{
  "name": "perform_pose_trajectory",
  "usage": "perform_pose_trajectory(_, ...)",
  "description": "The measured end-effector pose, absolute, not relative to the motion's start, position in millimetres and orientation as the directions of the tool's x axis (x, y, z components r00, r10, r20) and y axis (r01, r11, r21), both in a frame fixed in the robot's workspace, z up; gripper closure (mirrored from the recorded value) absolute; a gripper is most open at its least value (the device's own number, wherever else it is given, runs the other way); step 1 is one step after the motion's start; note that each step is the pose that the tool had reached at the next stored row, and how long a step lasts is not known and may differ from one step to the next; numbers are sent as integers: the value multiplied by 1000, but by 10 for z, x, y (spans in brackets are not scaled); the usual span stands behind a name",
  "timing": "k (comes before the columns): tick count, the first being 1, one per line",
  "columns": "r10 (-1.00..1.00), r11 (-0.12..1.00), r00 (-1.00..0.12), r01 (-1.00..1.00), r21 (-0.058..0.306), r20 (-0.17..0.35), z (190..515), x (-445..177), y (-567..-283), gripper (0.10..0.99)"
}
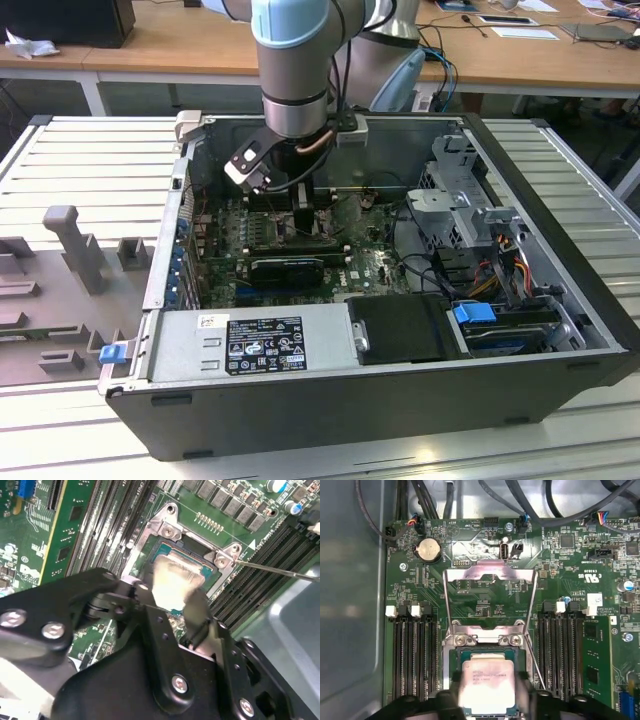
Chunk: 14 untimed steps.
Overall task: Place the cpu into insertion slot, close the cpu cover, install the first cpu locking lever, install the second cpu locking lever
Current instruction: 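Place the cpu into insertion slot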
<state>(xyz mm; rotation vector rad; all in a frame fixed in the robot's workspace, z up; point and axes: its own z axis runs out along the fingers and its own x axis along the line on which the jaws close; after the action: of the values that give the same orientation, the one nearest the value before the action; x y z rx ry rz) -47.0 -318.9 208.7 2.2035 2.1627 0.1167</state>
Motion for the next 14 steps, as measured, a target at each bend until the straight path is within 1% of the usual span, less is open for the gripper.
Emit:
perform_pose_trajectory(1, 1000, -20, 18, 996, 90, 16, 2091, -470, -3189, 565)
perform_pose_trajectory(2, 1000, -19, 18, 996, 90, 15, 2094, -470, -3189, 690)
perform_pose_trajectory(3, 1000, -19, 18, 996, 90, 15, 2098, -470, -3189, 690)
perform_pose_trajectory(4, 1000, -19, 18, 996, 90, 15, 2106, -470, -3190, 808)
perform_pose_trajectory(5, 1000, -20, 18, 996, 90, 15, 2111, -470, -3189, 808)
perform_pose_trajectory(6, 1000, -20, 18, 996, 90, 15, 2121, -470, -3190, 929)
perform_pose_trajectory(7, 1000, -20, 18, 996, 90, 15, 2128, -470, -3189, 980)
perform_pose_trajectory(14, 1000, -20, 19, 996, 90, 15, 2169, -470, -3189, 980)
